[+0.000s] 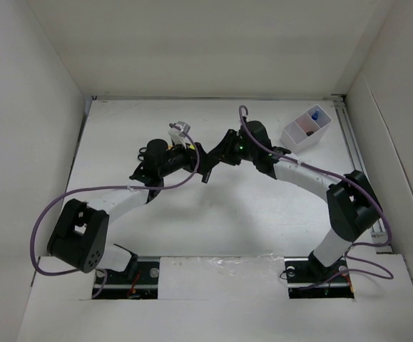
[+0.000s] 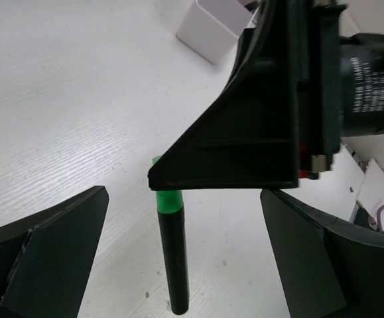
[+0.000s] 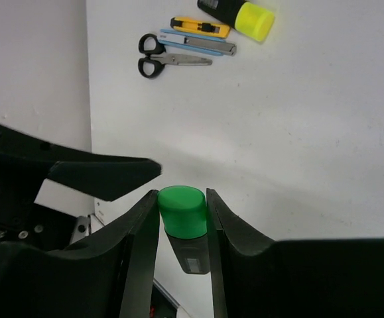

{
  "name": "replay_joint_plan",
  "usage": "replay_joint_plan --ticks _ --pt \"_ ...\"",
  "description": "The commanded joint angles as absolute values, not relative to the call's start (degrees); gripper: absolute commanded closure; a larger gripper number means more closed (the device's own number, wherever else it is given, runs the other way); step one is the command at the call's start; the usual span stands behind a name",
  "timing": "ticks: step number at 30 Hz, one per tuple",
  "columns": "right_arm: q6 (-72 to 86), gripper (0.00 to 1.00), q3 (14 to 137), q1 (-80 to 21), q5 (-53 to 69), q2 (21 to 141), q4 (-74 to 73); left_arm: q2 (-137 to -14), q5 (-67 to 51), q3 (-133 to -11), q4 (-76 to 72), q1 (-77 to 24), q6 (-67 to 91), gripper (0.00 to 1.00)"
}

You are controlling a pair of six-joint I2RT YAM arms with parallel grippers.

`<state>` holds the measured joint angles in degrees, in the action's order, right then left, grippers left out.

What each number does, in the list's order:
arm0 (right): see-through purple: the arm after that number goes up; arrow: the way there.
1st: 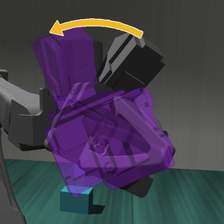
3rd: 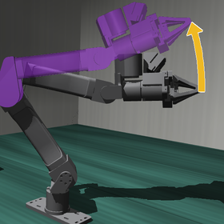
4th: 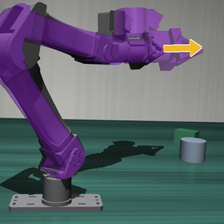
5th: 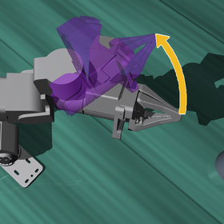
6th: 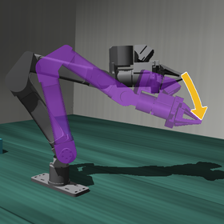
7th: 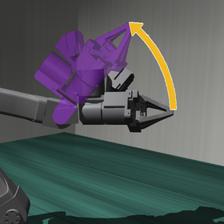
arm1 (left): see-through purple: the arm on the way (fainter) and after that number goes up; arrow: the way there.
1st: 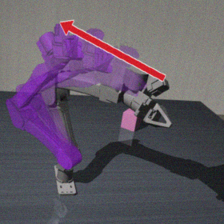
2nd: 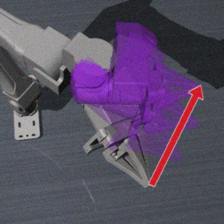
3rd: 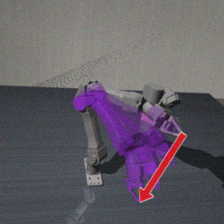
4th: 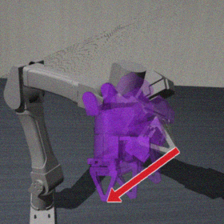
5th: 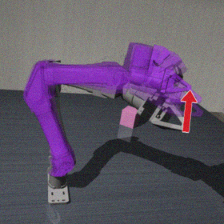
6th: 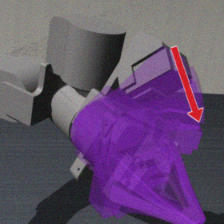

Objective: Sort the stationery into containers
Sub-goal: Place the pen in the storage box.

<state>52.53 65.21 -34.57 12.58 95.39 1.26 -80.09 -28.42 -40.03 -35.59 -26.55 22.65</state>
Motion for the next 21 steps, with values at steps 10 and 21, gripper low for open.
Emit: replay_joint_plan --ticks 10,21 --pt "53.3 0.78 66.4 -20.5 5.7 92.2 3.8 -71.3 -28.7 -36.2 -43.1 -26.7 22.9 0.00" --pt "53.3 0.78 63.7 -5.7 -32.5 83.4 3.8 -72.2 -36.8 -34.4 -49.9 -23.8 34.5 0.00"
